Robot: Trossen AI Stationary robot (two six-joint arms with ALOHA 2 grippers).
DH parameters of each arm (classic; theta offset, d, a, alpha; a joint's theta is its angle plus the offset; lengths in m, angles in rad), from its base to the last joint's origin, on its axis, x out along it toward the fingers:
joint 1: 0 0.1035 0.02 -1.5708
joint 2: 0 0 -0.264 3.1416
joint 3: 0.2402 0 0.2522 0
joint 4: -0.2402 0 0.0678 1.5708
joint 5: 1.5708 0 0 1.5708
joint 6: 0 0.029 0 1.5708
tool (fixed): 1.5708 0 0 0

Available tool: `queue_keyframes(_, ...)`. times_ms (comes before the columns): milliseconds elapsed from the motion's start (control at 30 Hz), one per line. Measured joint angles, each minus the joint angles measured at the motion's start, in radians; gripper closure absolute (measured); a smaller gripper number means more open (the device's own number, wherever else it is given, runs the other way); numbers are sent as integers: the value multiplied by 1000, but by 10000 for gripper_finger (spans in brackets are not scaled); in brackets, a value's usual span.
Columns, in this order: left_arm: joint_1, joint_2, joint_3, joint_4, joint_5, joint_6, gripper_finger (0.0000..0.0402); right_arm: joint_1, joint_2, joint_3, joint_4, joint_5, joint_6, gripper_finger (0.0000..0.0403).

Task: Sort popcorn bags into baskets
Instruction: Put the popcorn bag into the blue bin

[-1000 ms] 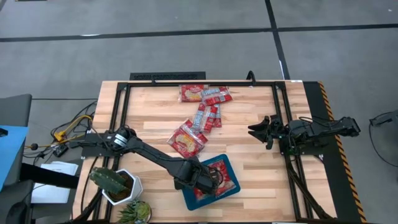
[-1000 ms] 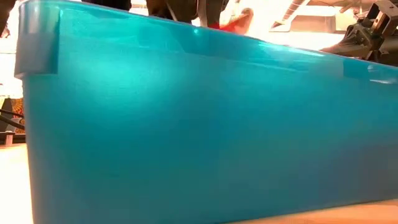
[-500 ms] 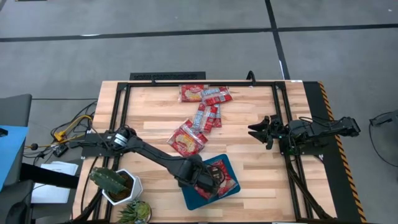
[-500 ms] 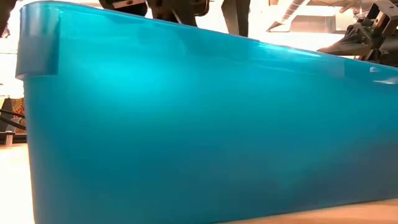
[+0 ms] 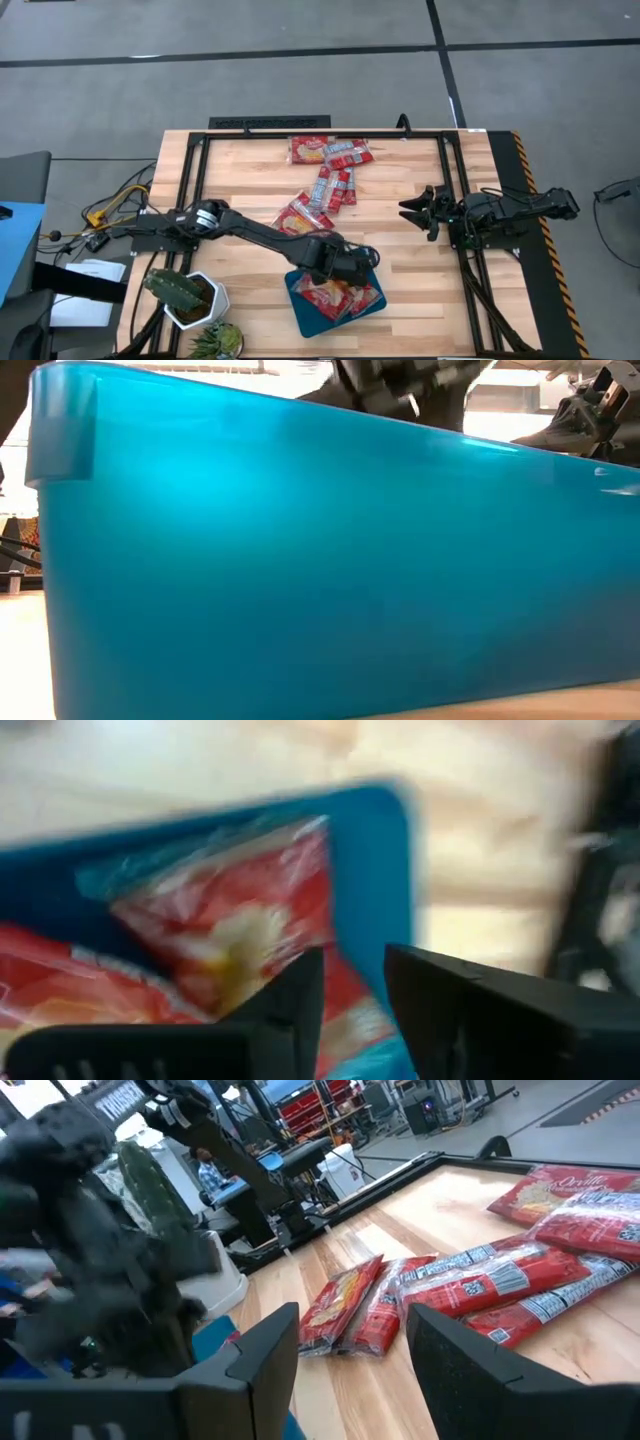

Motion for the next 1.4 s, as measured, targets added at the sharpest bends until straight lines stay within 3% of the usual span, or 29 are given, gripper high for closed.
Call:
queue_keyframes(167, -12, 34, -2, -40, 164, -123, 346, 0, -1, 0, 0, 1, 3, 191)
queue_keyframes(567, -89, 33, 3, -159, 256, -285, 382, 0, 0, 0, 0, 1, 3, 195)
queue_keyframes(900, -76, 32, 175, -356, 282, -115, 379, 0, 0, -1, 20, 2, 3, 188)
queue_keyframes(1067, -36, 31, 272, -606, 338, -50, 353, 0, 0, -3, 44, 2, 3, 182)
queue_keyframes(1233, -5, 29, 346, -837, 222, -31, 334, 0, 0, -3, 44, 1, 3, 181)
queue_keyframes(1333, 14, -27, 321, -838, 164, 55, 334, 0, 0, -3, 45, 1, 3, 183)
queue_keyframes(1400, 17, -57, 321, -845, 69, 111, 333, 0, 0, -3, 44, 1, 3, 184)
